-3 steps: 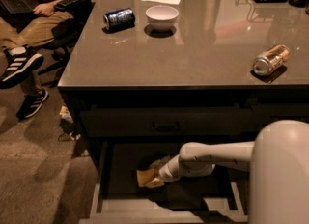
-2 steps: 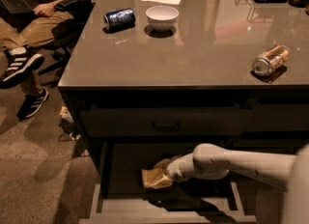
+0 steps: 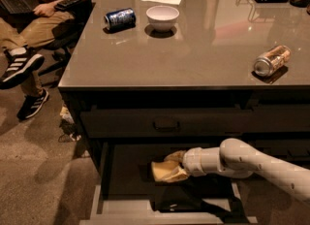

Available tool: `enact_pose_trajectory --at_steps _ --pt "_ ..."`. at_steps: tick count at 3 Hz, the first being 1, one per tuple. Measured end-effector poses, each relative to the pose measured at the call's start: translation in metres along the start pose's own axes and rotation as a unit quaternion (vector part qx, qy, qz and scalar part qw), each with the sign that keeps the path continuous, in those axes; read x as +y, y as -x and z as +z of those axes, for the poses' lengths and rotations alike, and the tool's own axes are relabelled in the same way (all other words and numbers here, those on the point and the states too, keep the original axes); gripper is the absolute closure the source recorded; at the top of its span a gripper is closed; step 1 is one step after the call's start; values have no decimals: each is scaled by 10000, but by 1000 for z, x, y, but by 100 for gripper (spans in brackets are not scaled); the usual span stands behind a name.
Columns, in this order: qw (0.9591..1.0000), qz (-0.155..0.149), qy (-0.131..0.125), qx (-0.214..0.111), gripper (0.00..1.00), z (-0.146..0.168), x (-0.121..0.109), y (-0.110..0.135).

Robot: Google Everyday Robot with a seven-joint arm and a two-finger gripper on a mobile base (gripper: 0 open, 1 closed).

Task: Pick sponge from middle drawer and place on counter

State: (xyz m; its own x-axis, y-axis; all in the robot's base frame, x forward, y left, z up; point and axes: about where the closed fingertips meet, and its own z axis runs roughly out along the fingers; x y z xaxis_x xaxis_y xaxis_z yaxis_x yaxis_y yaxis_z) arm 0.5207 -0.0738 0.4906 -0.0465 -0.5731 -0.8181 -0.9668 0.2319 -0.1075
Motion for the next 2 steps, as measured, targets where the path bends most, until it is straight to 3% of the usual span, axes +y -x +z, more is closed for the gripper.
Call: enact_pose_trajectory --at_steps 2 --pt "10000 -6 50 -12 100 1 3 0"
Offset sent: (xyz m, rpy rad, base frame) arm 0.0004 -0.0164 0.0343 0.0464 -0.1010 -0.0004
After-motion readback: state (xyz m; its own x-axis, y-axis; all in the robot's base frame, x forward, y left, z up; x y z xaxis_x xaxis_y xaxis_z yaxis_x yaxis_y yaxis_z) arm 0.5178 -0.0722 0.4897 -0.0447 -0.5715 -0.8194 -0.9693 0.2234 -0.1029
